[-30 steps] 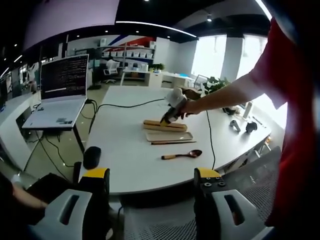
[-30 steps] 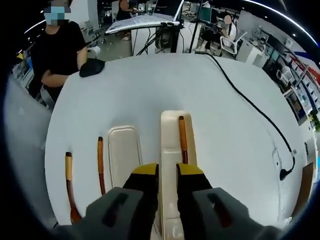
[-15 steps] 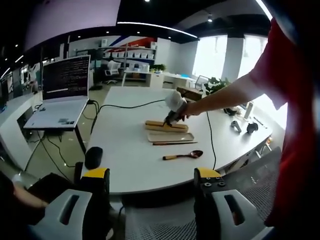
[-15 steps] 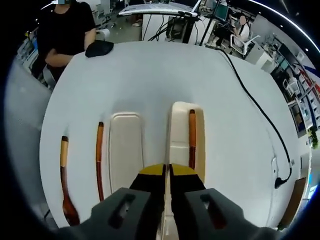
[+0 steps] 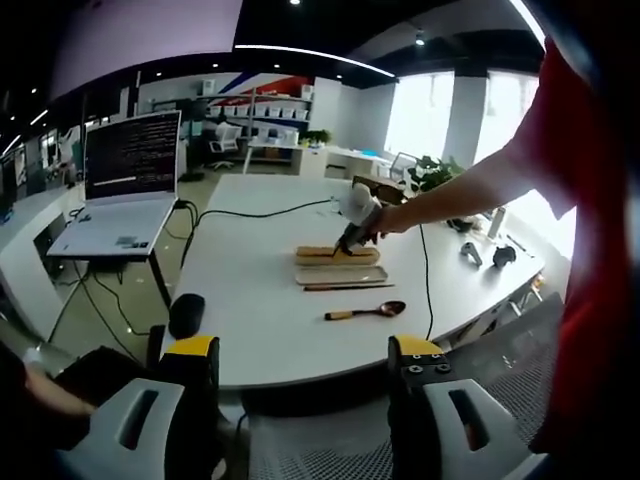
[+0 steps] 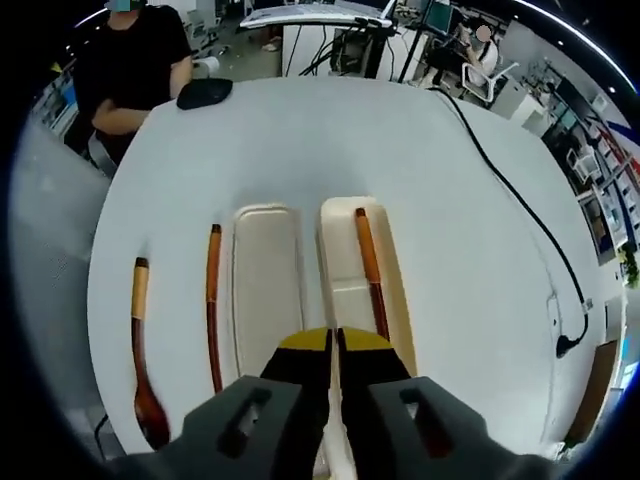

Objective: Arrange the utensils inside the cutlery case until each visible utensil rests in its matching compartment.

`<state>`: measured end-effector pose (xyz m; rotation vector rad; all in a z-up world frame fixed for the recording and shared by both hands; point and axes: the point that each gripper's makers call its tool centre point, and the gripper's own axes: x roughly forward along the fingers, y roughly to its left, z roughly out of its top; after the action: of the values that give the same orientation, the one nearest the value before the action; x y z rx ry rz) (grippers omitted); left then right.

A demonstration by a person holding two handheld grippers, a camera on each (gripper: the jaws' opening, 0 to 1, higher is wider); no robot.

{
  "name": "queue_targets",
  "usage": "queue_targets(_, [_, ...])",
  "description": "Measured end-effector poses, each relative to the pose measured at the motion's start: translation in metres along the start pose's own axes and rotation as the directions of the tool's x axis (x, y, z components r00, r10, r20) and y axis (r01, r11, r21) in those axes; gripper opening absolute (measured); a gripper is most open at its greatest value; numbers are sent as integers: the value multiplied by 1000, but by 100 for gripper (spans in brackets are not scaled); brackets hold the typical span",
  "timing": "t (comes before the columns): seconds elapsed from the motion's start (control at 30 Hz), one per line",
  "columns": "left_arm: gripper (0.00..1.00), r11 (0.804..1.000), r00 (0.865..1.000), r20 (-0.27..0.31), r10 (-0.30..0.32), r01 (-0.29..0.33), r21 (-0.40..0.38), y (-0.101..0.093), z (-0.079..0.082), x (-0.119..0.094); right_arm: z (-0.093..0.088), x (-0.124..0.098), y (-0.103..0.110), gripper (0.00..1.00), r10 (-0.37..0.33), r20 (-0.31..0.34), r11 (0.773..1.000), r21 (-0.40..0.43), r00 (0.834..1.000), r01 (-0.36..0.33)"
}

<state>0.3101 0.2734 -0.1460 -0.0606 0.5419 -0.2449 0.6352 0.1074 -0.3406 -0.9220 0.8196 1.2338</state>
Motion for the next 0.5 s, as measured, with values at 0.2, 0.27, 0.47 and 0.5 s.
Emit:
queue_targets(0.2, [71, 1000, 1000, 8, 12, -12, 1, 4, 2, -3, 3, -1, 7, 0, 9, 1, 1000, -1, 1000, -9])
queue_targets(0.27, [71, 1000, 1000, 4, 17, -17, 11, 5, 2, -4, 4, -1, 6, 0, 11, 2, 1000, 11, 1000, -11])
queue_targets(0.47, [71, 1000, 1000, 11, 20, -20, 15, 6, 4, -7, 5, -2, 3, 9, 0, 8, 1000, 3, 1000, 0])
queue_targets(0.5, [71, 1000, 1000, 14, 17, -17, 12, 6, 5, -7, 8, -3, -3, 13, -16, 37, 1000, 5, 999, 16])
